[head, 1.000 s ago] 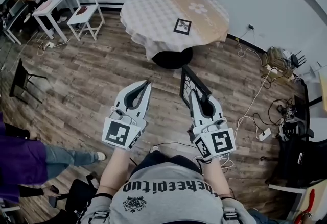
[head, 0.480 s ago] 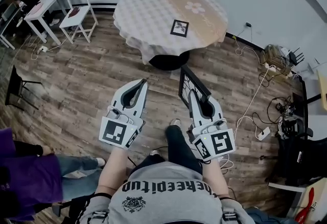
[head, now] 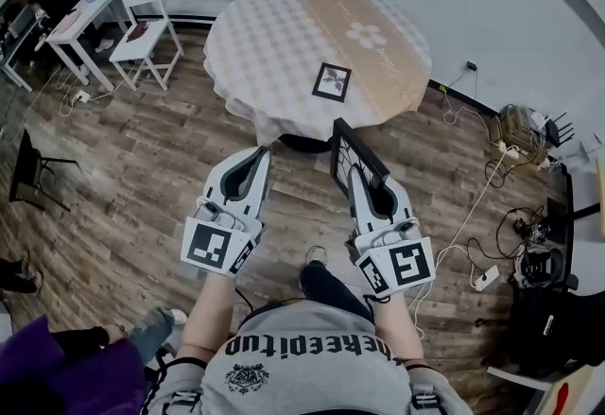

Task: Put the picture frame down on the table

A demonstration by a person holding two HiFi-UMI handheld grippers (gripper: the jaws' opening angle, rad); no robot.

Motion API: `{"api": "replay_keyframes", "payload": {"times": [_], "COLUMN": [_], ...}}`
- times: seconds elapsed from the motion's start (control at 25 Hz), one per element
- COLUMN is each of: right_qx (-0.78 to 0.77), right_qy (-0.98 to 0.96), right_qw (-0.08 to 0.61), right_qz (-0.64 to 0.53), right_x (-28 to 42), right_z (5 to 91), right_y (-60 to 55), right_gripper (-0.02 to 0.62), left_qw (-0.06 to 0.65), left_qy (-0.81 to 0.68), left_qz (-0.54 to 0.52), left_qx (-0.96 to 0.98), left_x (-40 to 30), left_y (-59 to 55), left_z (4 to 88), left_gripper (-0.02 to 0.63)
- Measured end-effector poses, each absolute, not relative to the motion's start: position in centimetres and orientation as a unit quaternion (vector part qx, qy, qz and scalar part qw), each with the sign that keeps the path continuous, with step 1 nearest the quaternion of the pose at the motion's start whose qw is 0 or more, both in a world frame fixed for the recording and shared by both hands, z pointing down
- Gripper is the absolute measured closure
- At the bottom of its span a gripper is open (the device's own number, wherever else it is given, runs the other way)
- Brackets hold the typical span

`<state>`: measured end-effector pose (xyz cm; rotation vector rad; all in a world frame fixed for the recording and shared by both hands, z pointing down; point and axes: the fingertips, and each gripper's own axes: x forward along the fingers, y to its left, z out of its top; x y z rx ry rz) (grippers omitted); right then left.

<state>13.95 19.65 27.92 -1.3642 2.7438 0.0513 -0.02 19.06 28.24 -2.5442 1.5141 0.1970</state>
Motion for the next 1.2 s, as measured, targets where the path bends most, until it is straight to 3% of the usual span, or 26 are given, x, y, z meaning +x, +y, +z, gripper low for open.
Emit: {"api": "replay_keyframes", "payload": {"times": [0.52,1.2], "right_qx": [-0.408,-0.441], "right_qy": [0.911,0.896], "right_qw": [0.049,0.043], "right_qz": [0.015,-0.009], "right_x": [16.9,12.4], "right_z": [27.3,29.3], "right_y": [8.8,-0.9], "right_gripper": [0.580,0.580], "left_qw": [0.099,0.088], "left_qy": [0.537,0.510], "left_qz": [0.065,0.055], "left_qx": [-0.835,-0.854], "left_x": [3.0,-1.5], "left_y": [9.6,-0.9], "left_z": [27.0,28.4], "left_gripper": [0.592,0.592]}}
